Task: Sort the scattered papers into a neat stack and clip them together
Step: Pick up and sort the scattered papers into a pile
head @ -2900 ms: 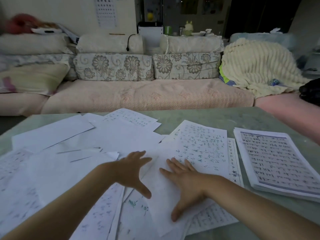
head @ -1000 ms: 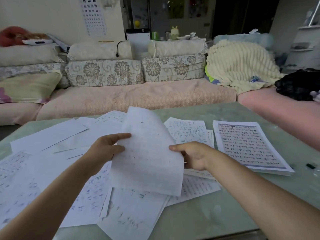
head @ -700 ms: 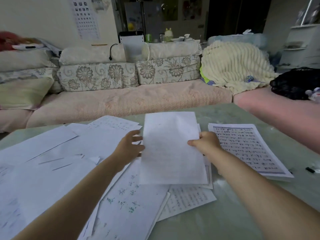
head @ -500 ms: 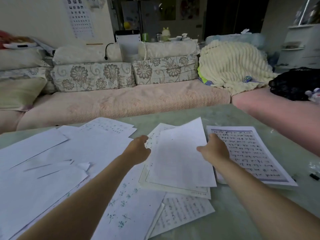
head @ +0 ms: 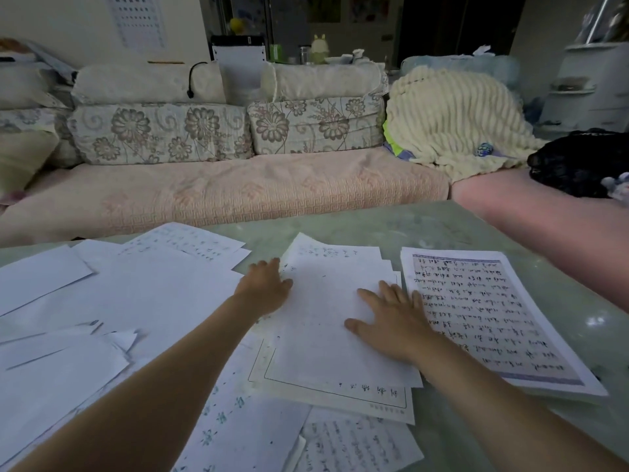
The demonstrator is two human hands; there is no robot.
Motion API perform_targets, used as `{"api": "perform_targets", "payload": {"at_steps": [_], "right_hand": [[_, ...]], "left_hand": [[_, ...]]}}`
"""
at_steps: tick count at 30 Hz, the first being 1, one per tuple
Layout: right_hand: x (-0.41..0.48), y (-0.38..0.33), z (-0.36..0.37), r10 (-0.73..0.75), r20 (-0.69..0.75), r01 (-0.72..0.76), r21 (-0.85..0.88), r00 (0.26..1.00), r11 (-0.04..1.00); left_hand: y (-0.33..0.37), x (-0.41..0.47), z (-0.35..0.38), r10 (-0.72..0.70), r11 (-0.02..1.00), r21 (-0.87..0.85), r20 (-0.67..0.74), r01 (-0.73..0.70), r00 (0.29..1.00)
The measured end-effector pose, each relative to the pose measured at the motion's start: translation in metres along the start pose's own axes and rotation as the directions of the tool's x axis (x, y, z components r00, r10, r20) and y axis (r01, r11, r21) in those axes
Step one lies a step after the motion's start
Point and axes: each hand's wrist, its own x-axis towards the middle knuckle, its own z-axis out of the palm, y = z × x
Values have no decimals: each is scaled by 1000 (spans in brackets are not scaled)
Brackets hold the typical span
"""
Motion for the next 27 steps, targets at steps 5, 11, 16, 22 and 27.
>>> {"api": "perform_targets", "payload": {"at_steps": [5, 11, 16, 22, 27], "right_hand": [[1, -2, 2, -8, -28, 8, 9, 1000, 1000], [-2, -5, -2, -34, -17, 33, -18, 999, 999], [-9, -19, -11, -71, 27, 69, 85, 997, 994], [-9, -19, -26, 132, -207, -20, 467, 969, 884], [-12, -17, -39, 194, 40, -129, 872, 980, 471]], "left_hand": [[-4, 3, -26, -186, 947, -234, 156, 219, 970], [-4, -8, -28, -193, 703, -593, 372, 392, 908], [-8, -28, -27, -62, 700, -664, 312, 264, 948], [-40, -57, -30, 20, 481, -861, 200, 166, 980], [-46, -84, -39, 191, 296, -933, 269, 206, 944]]}}
